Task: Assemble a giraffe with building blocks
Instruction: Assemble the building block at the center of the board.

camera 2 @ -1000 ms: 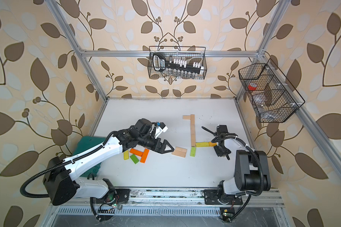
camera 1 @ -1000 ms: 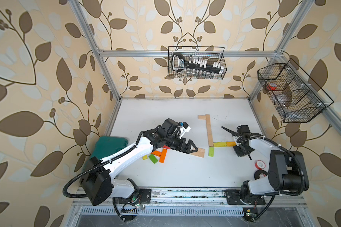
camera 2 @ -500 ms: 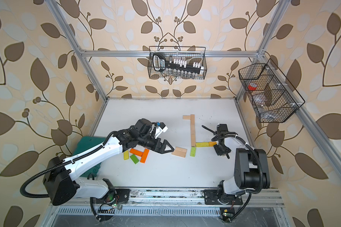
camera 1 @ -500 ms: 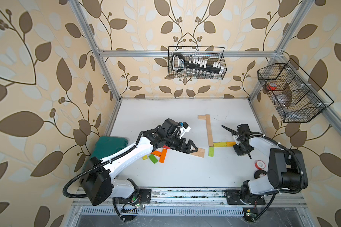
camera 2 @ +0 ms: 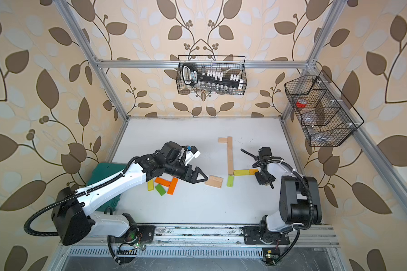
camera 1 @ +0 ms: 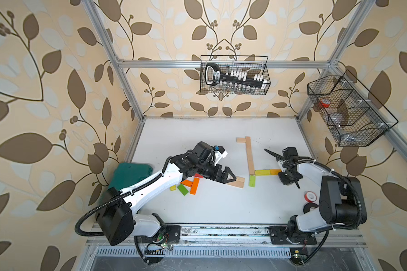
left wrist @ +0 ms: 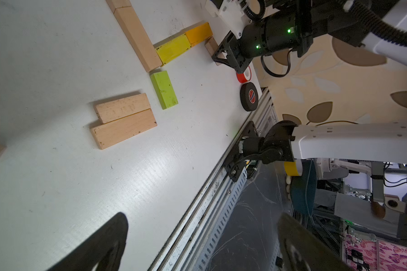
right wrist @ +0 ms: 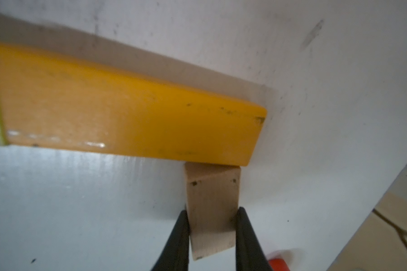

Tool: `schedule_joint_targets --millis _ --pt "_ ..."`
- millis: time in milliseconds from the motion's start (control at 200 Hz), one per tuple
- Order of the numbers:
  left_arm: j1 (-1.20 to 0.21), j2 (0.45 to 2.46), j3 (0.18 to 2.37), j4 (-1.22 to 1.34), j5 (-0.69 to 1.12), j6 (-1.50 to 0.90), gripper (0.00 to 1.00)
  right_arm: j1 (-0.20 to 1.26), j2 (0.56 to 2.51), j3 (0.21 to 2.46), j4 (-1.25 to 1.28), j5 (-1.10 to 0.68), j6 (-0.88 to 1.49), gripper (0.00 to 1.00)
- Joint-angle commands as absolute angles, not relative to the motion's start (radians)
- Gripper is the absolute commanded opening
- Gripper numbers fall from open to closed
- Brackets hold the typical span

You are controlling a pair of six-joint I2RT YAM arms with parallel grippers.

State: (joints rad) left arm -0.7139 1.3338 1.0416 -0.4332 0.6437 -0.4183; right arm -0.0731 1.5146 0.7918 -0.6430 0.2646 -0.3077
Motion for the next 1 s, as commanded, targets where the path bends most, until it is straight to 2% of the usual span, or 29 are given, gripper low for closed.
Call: schedule_joint_targets --millis 0,505,995 --pt "-0.717 1.295 1.04 -0.419 0.639 -0.402 0.99 -0.07 1.546 0.795 -0.659 0.213 -0.304 0.13" --pt "-0.718 1.296 1.04 -0.422 0.637 -0.4 0.99 -0.069 1.563 0.808 -0.652 0.215 -0.302 0.14" --pt "-0.716 1.295 1.04 -0.421 0.634 -0.4 0.99 -0.066 1.544 0.808 -0.654 0.214 -0.301 0.25"
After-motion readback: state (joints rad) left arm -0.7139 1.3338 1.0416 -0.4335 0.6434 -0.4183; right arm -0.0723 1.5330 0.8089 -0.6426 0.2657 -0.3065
